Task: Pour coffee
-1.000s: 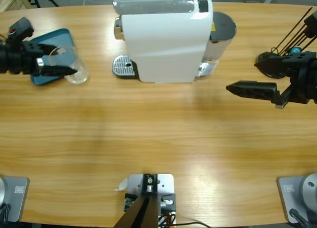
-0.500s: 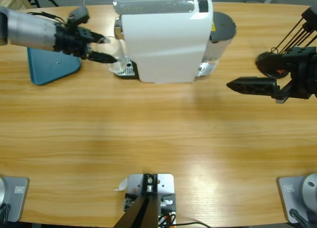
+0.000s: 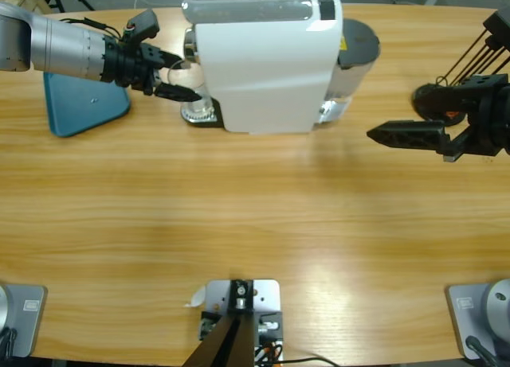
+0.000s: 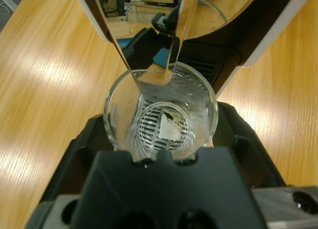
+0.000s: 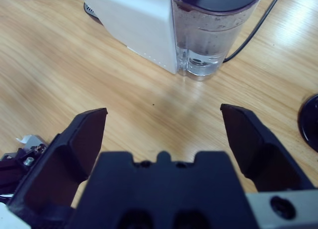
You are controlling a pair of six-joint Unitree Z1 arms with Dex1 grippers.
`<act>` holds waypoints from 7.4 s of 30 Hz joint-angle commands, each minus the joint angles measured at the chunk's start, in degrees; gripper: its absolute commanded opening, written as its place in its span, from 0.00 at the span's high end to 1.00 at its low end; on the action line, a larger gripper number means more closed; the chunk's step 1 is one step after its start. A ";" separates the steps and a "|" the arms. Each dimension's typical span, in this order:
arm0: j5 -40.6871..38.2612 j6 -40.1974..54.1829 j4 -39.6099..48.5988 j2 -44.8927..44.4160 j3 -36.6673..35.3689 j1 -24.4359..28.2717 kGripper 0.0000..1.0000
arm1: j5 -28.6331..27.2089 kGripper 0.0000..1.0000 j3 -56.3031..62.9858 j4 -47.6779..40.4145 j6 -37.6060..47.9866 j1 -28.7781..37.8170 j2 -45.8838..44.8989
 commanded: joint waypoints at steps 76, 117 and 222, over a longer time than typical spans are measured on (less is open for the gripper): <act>17.86 -21.47 14.43 -33.00 17.14 0.13 0.00 | 5.01 1.00 -61.52 36.38 -4.93 -6.64 41.09; 17.55 -21.46 14.50 -32.94 17.67 -0.55 0.00 | 3.50 0.00 -67.98 41.48 -4.62 -3.65 33.11; 17.20 -21.47 14.25 -30.82 18.81 -5.67 0.00 | 7.28 0.00 -13.03 18.40 -3.00 -0.54 2.91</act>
